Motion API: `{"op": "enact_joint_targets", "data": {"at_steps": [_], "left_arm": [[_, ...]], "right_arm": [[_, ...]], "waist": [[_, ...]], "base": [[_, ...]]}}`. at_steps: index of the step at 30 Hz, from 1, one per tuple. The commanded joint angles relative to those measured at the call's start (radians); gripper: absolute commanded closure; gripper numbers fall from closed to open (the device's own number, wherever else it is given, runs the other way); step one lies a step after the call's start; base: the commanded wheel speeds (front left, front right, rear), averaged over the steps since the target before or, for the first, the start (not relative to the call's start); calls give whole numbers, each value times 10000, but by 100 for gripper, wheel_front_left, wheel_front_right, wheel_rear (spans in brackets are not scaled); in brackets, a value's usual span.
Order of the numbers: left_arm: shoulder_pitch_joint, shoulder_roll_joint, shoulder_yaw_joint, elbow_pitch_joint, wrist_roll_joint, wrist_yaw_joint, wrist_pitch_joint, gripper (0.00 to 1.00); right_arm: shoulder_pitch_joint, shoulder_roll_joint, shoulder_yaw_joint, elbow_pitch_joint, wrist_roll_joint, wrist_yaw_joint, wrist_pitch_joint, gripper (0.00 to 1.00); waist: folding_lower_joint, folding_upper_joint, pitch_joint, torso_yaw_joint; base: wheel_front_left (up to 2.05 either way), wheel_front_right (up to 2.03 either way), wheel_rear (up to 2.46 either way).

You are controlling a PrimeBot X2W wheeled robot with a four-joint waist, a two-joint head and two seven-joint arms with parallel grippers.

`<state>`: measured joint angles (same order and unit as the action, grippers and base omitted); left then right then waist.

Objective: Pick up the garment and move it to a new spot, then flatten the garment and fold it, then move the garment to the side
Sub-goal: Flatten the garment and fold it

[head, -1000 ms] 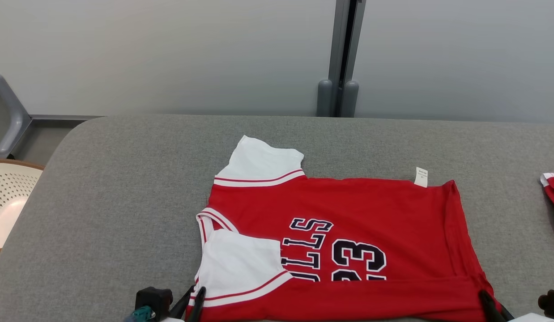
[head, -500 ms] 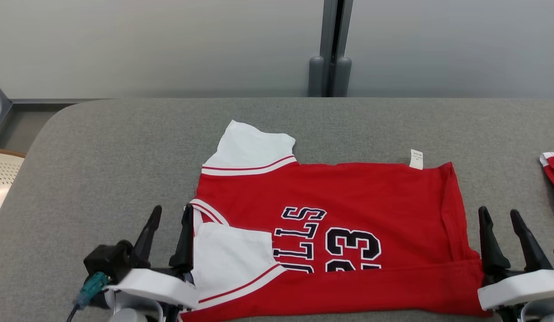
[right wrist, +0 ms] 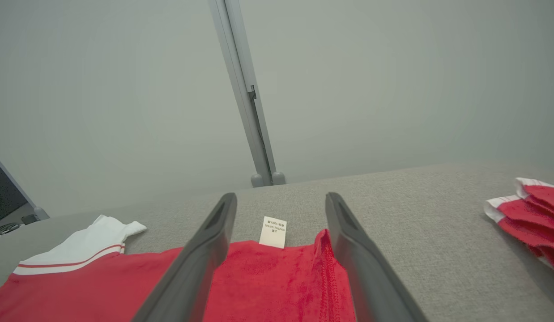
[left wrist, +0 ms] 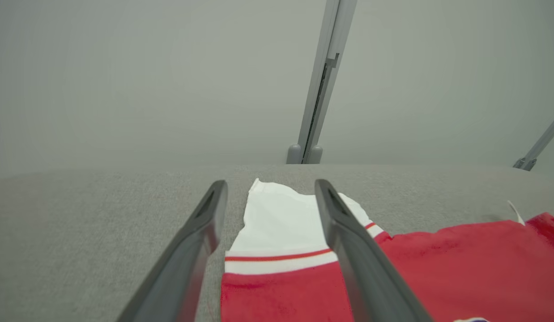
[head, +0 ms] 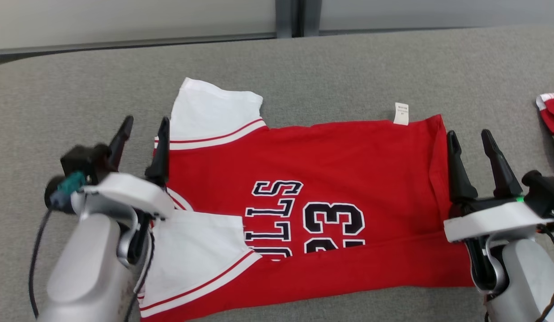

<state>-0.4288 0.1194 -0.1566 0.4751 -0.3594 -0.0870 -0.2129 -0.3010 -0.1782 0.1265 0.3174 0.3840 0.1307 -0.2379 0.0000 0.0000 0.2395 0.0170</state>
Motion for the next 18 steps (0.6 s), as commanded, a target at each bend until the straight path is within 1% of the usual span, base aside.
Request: {"op": "enact_joint_targets", "data": {"at_steps": [1, 5, 9, 12, 14, 18], "left_arm": [[-559, 152, -39, 133, 121, 7, 138, 0], [-2322, 917, -320, 972, 542, -131, 1112, 0], [-3868, 1653, -826, 1858, 811, -344, 2311, 0], [-4696, 2129, -1373, 2476, 600, -446, 3445, 0], [-5132, 2529, -2066, 2674, 465, -423, 4164, 0], [-5642, 3302, -3267, 2788, -318, -430, 5258, 0]], "right_arm": [[-267, -25, 67, 55, -55, -1, -81, 0], [-1097, -10, 430, 85, -132, -1, -125, 0], [-1803, -25, 682, 89, -90, -1, -145, 0], [-2232, 32, 809, 85, -43, -1, -199, 0], [-2420, 107, 889, 104, 12, -1, -217, 0], [-2600, 211, 1007, 148, 97, -1, -247, 0]], "waist": [[0, 0, 723, -566], [0, 0, 1444, -1062], [0, 0, 1940, -1545], [0, 0, 2149, -1871], [0, 0, 2235, -2057], [0, 0, 2333, -2326]], "base": [[0, 0, 0], [0, 0, 0], [0, 0, 0], [0, 0, 0], [0, 0, 0], [0, 0, 0]]}}
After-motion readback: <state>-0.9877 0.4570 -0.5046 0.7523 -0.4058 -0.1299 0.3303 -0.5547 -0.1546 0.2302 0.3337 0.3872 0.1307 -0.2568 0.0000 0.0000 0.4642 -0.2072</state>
